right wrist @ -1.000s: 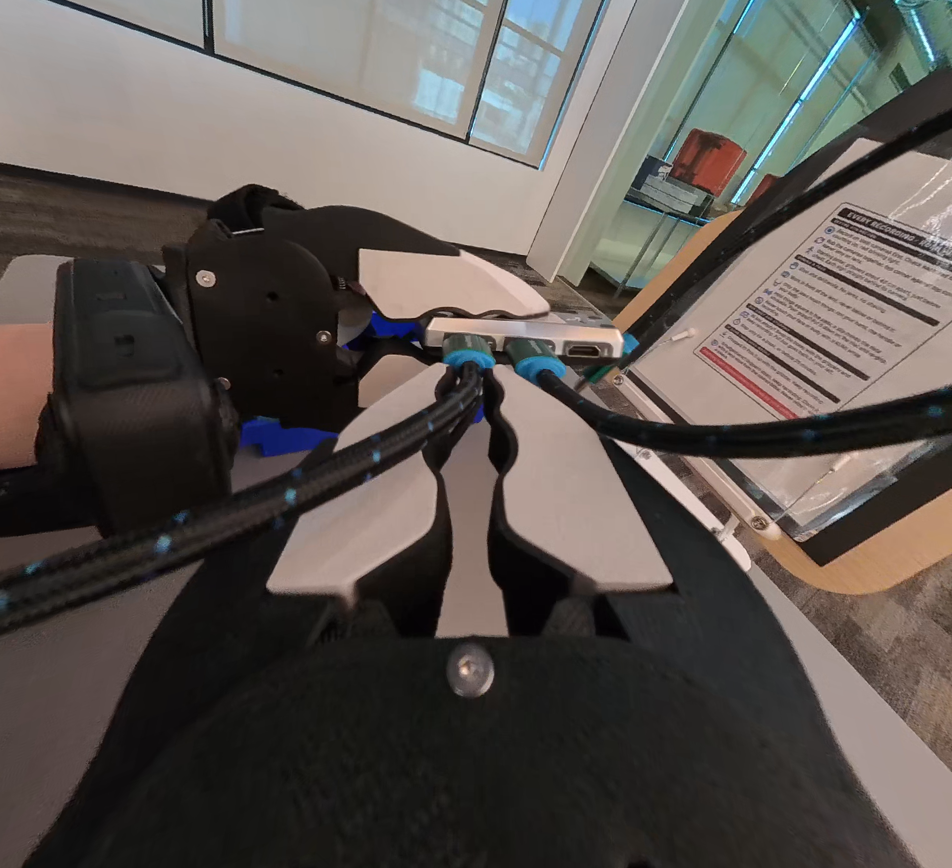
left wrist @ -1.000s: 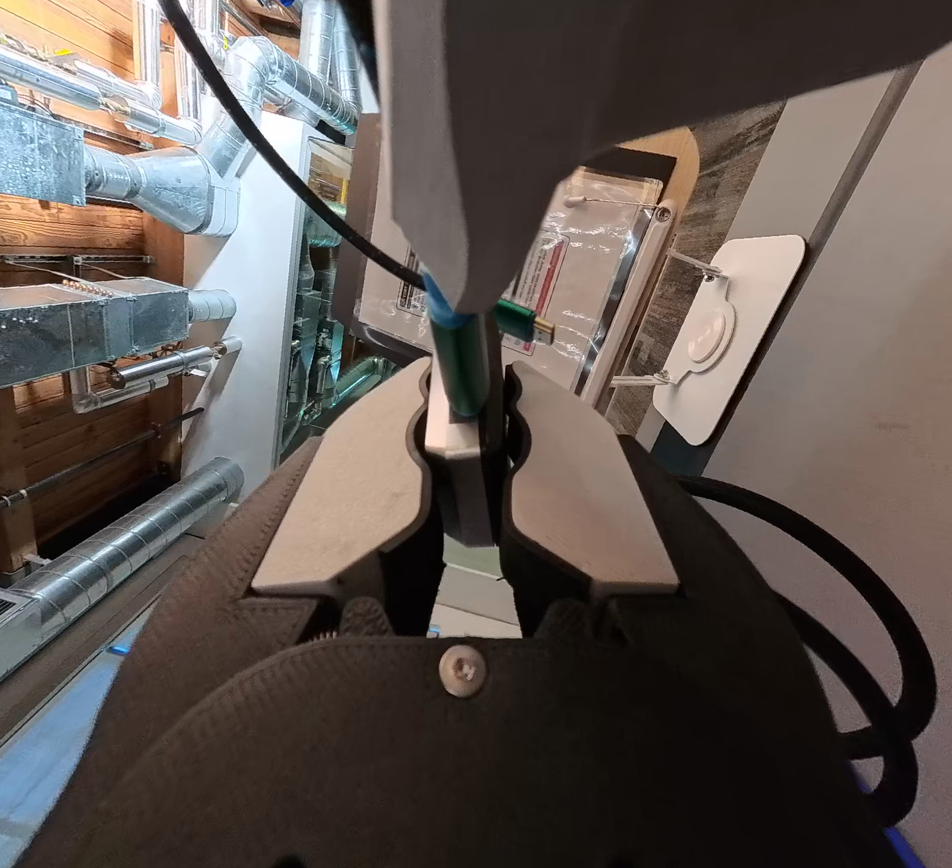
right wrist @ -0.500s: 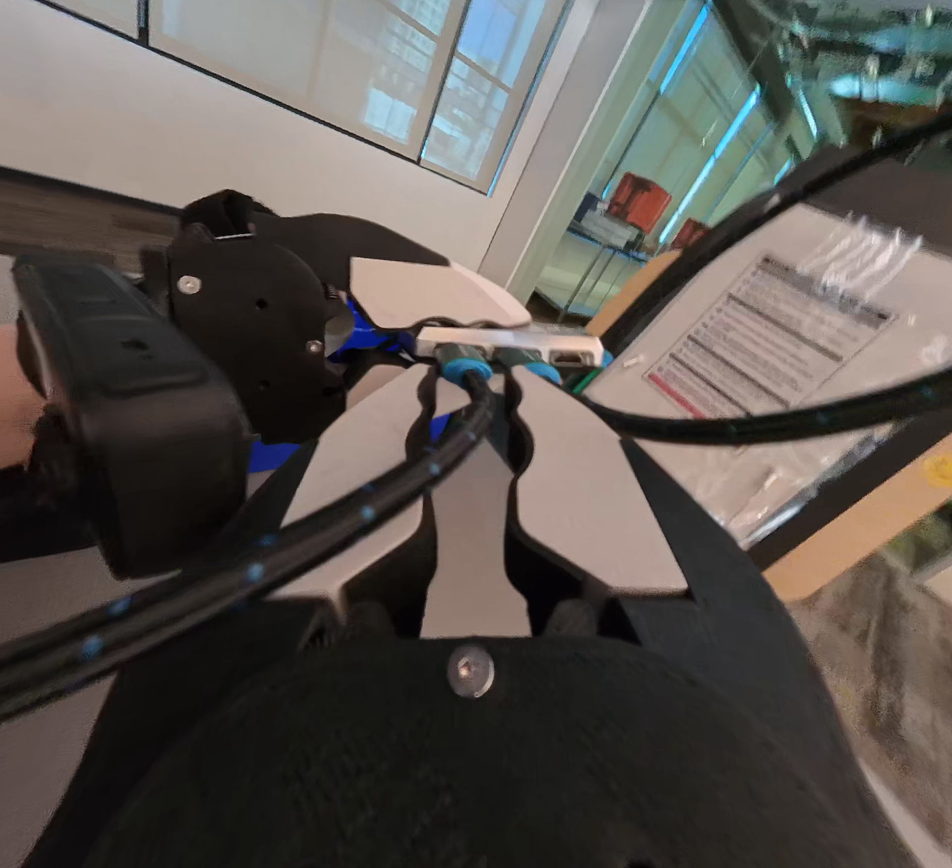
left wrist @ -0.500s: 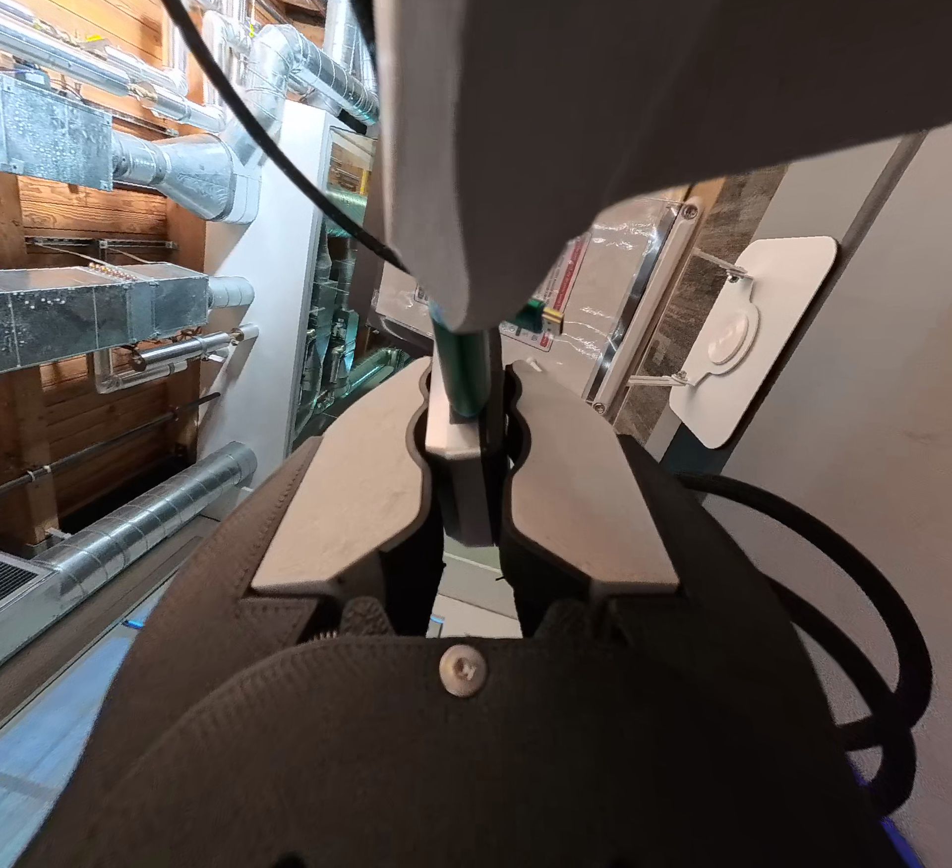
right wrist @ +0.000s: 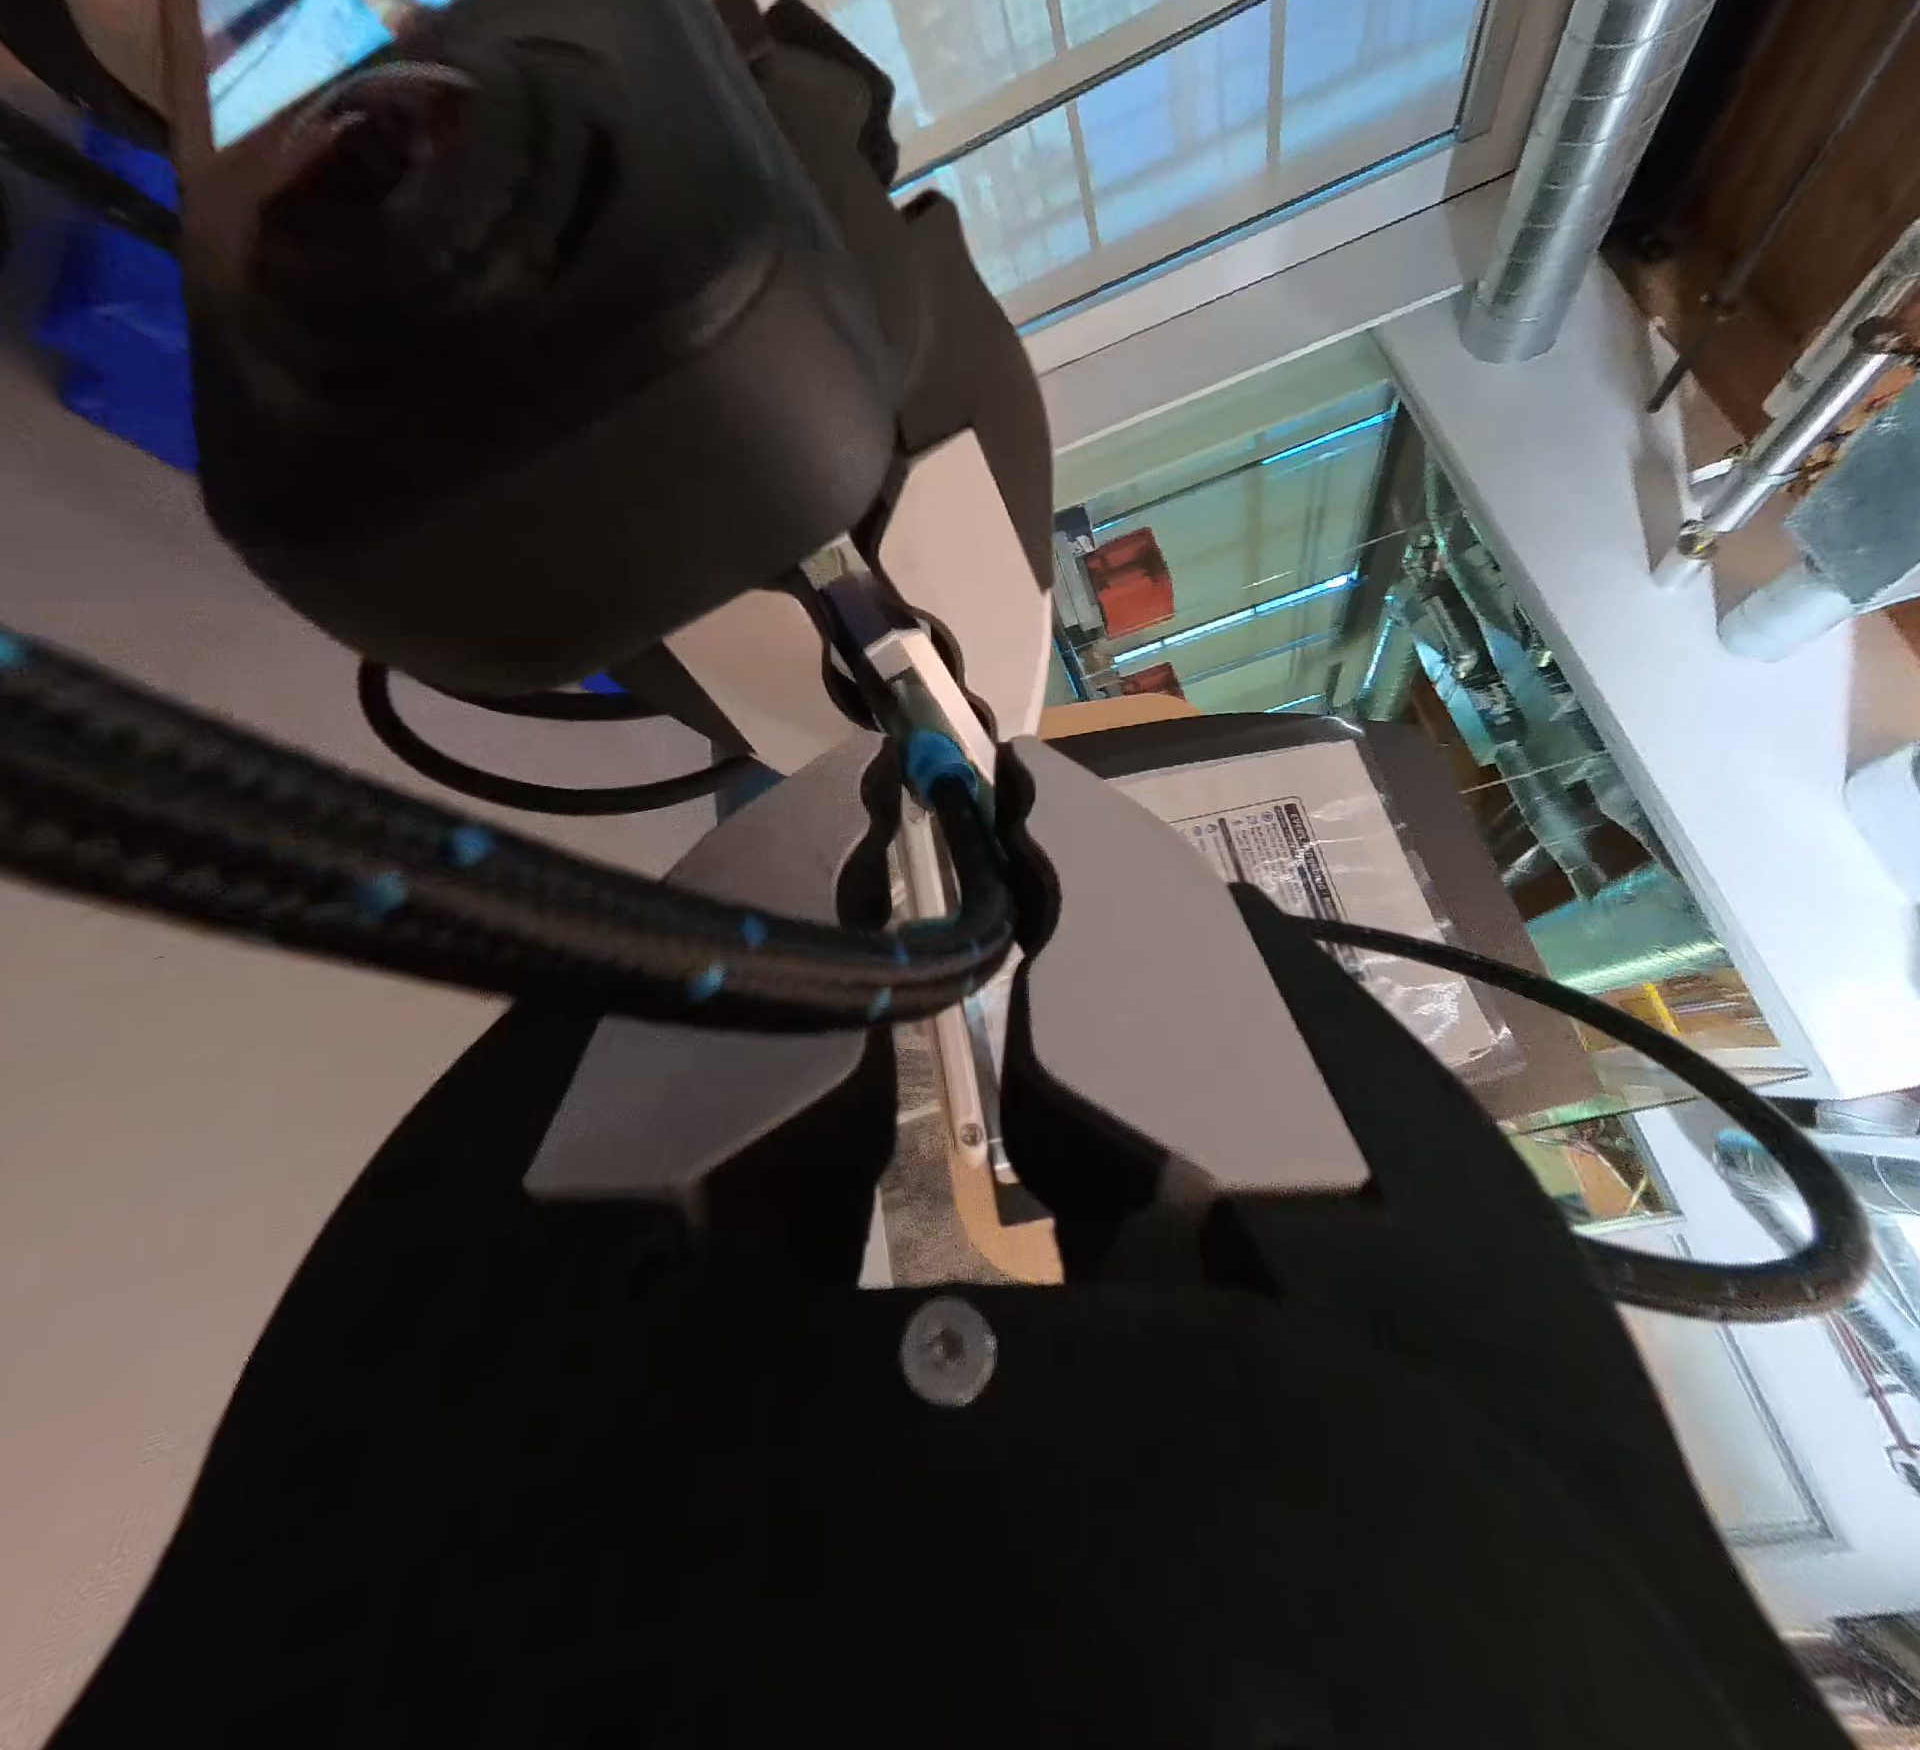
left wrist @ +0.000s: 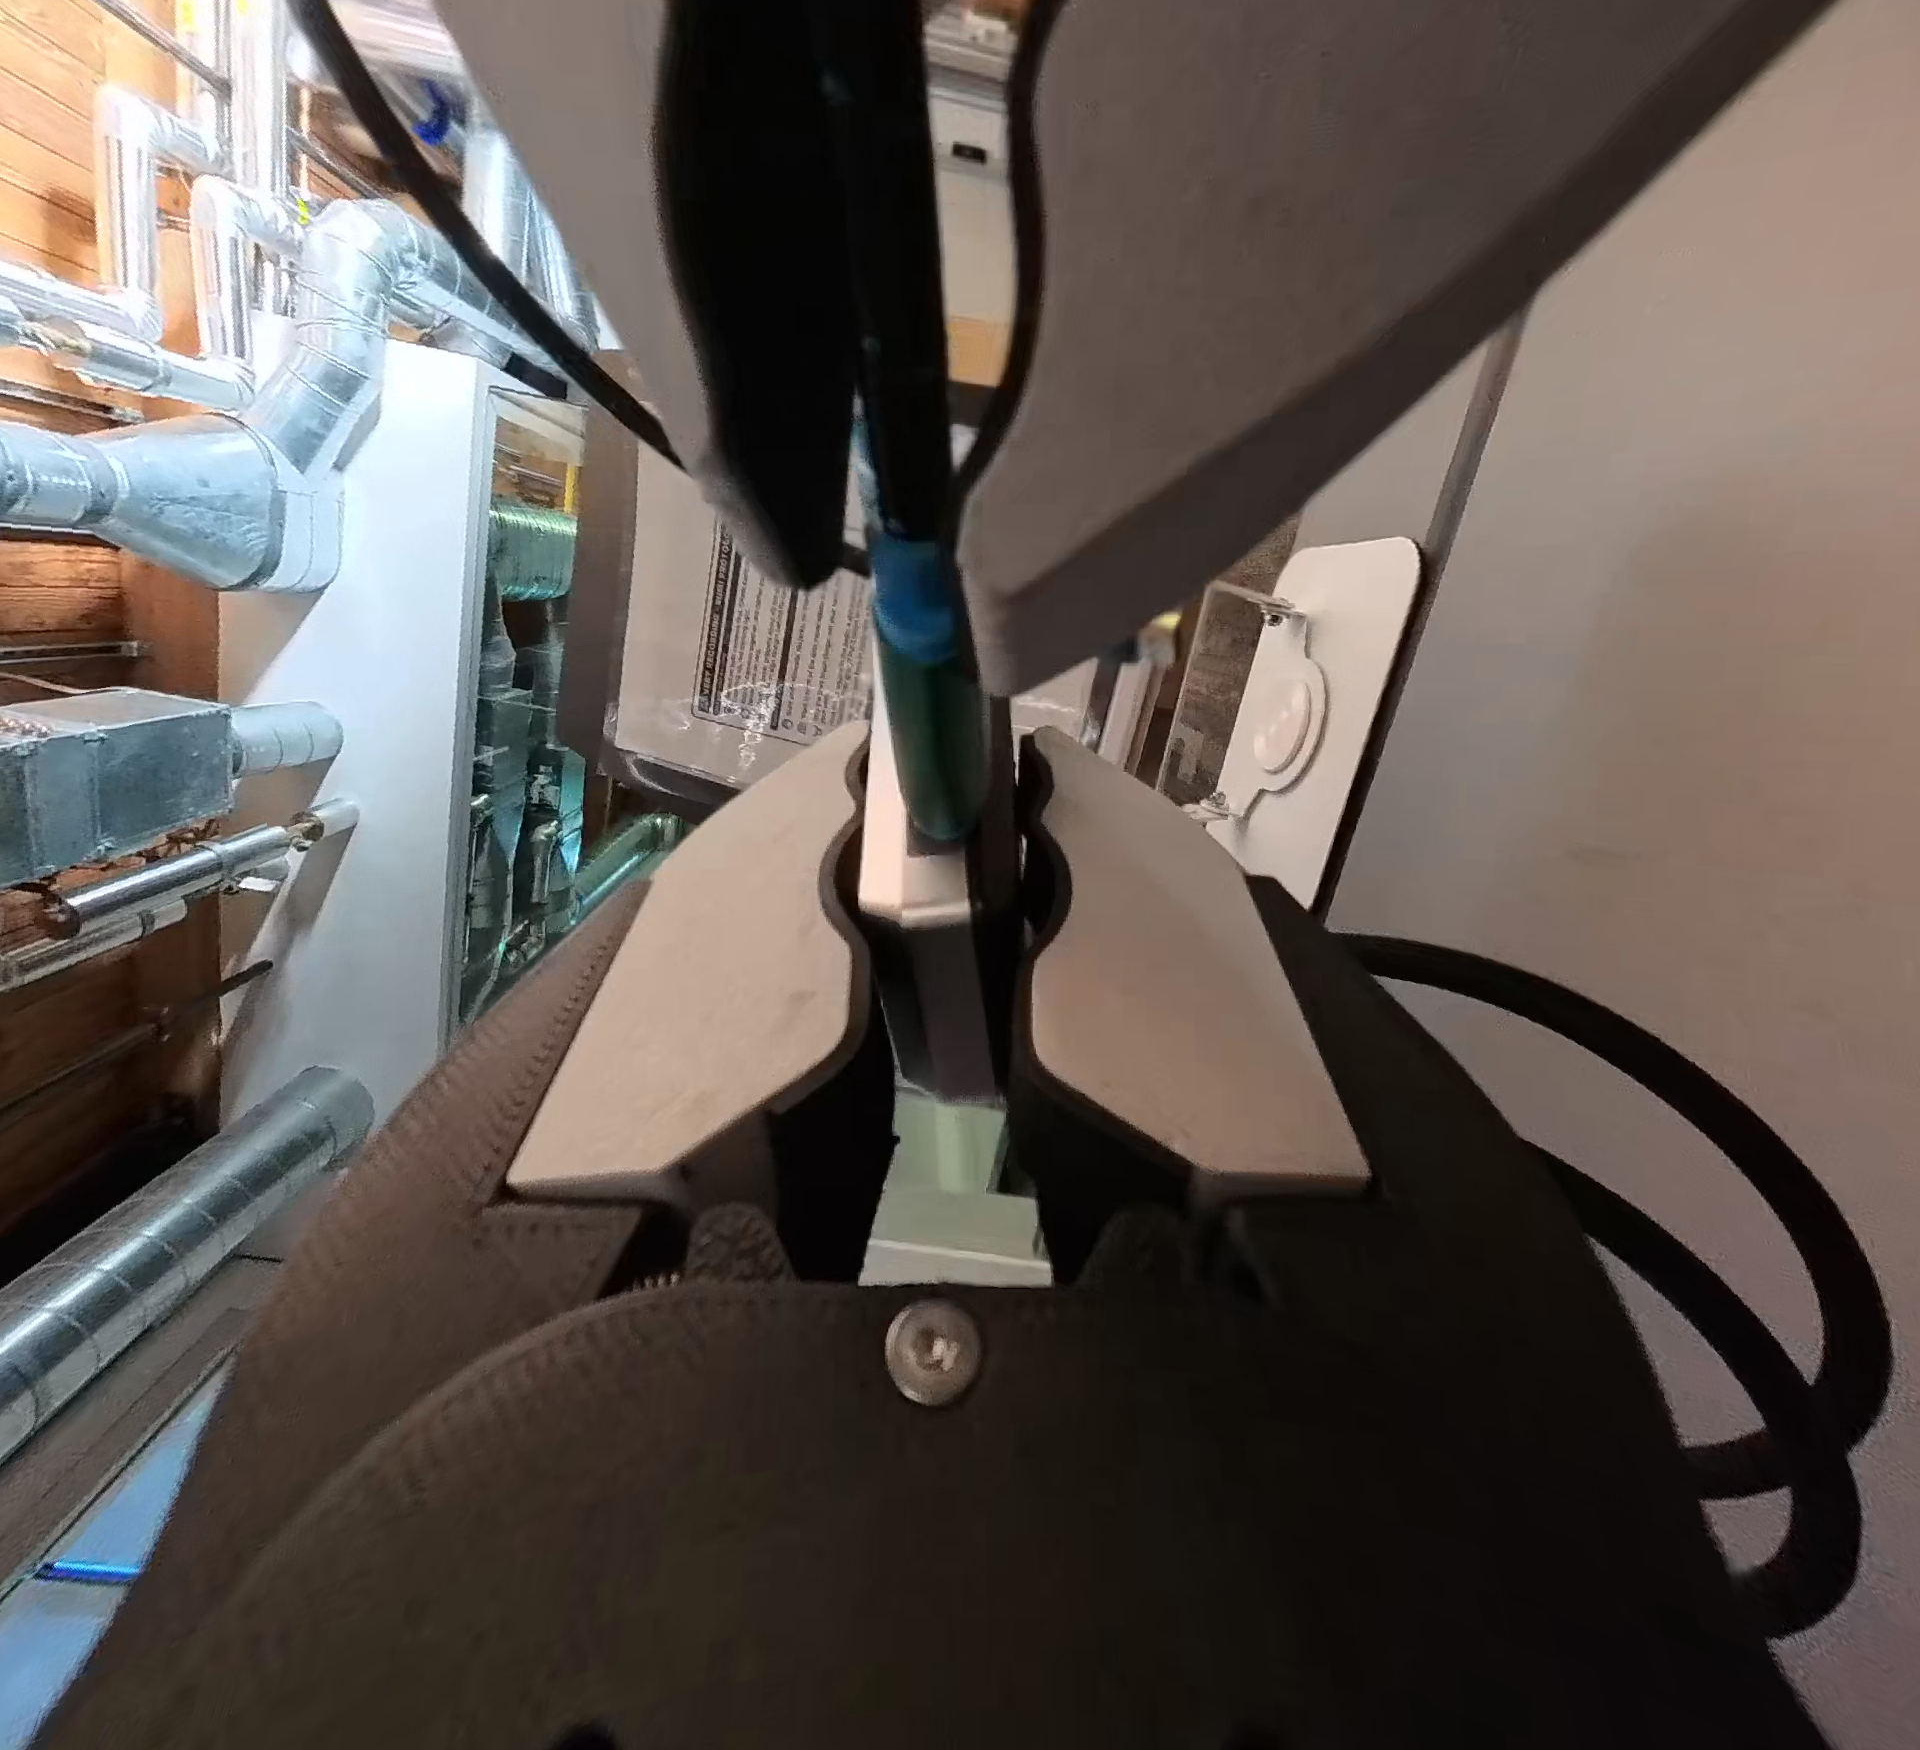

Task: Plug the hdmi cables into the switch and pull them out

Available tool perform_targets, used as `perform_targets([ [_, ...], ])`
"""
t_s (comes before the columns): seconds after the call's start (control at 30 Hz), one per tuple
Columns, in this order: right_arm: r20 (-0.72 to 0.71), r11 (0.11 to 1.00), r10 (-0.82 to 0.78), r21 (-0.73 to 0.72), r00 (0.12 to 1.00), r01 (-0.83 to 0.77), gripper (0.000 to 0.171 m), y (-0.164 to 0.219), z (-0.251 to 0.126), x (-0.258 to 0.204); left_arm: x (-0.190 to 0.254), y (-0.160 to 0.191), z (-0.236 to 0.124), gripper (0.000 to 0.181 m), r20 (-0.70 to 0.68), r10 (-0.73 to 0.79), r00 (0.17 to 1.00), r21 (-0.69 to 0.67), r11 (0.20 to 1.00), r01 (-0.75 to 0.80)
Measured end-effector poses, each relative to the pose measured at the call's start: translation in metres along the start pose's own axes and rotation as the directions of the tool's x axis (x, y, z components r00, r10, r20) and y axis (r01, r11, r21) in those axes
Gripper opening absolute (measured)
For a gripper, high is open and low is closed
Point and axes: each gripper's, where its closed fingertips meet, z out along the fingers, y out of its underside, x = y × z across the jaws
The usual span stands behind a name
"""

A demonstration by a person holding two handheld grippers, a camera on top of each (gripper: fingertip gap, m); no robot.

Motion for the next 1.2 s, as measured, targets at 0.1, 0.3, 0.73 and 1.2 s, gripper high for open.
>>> perform_targets([
  [0.1,-0.019,0.999,-0.031,-0.033,0.999,0.031,0.018,0.004,0.003,0.0,0.0,0.003,0.002,0.023,-0.001,-0.001,1.0,-0.008,1.0,0.001],
  [0.3,-0.042,1.0,0.019,-0.014,0.999,-0.02,0.02,0.005,0.004,0.003,-0.003,0.006,0.002,0.023,0.015,-0.012,1.0,-0.021,1.0,0.012],
  [0.73,0.117,0.775,0.568,0.259,0.815,-0.577,0.017,-0.019,-0.014,0.03,-0.041,0.028,-0.004,0.022,0.206,-0.079,0.975,-0.069,0.993,0.095],
  [1.2,0.041,0.732,0.671,0.124,0.74,-0.67,0.009,0.001,0.012,0.018,-0.021,0.02,0.004,0.022,0.151,-0.044,0.988,-0.08,0.995,0.056],
])
